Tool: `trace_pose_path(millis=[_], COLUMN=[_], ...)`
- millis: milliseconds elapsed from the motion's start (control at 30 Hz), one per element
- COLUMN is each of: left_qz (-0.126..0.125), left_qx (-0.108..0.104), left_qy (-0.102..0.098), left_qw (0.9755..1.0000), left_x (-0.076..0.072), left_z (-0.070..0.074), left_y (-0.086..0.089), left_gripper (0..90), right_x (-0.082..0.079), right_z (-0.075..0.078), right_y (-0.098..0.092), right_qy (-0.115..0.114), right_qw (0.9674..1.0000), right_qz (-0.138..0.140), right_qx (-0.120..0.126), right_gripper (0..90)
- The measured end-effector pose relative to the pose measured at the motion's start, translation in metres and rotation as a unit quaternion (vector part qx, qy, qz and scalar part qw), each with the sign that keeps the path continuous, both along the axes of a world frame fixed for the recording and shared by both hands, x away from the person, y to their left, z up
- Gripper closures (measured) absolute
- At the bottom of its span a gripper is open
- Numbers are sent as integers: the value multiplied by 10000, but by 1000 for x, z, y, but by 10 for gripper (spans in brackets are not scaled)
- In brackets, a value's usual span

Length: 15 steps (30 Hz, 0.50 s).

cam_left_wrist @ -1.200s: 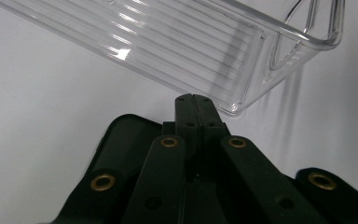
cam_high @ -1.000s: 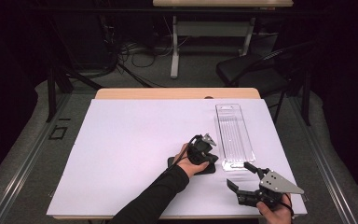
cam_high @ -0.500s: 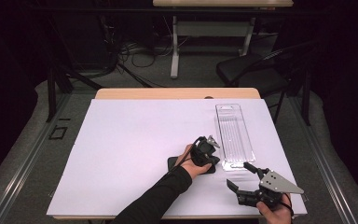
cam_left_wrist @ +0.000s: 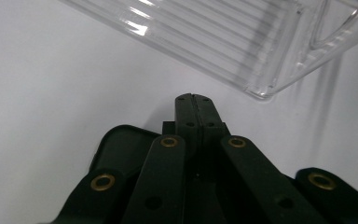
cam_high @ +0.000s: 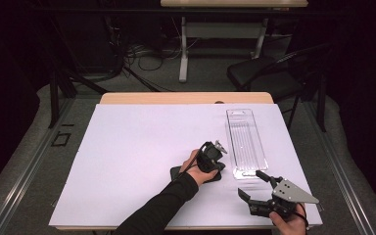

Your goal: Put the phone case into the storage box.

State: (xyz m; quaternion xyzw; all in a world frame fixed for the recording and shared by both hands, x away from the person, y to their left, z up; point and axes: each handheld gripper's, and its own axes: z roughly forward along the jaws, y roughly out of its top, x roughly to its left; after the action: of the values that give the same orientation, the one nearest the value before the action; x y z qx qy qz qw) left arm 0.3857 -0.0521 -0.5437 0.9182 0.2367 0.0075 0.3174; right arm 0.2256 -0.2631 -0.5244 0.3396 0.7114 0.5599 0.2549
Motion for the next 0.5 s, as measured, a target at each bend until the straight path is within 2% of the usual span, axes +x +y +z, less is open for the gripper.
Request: trace_pose_path(millis=[233, 500], left_qz=[75, 221], left_qx=[213, 189], left_qy=[-4, 103], left_qw=[9997, 9995], left_x=[2, 4], left_z=[3, 3], left_y=[11, 35], left_gripper=[900, 900], right_x=[0, 0], right_z=[0, 0], right_y=[-1, 0], right_qy=[14, 5], right_qw=[10000, 10000], right_qz=[-14, 1], right_qx=[19, 32], right_gripper=[140, 140])
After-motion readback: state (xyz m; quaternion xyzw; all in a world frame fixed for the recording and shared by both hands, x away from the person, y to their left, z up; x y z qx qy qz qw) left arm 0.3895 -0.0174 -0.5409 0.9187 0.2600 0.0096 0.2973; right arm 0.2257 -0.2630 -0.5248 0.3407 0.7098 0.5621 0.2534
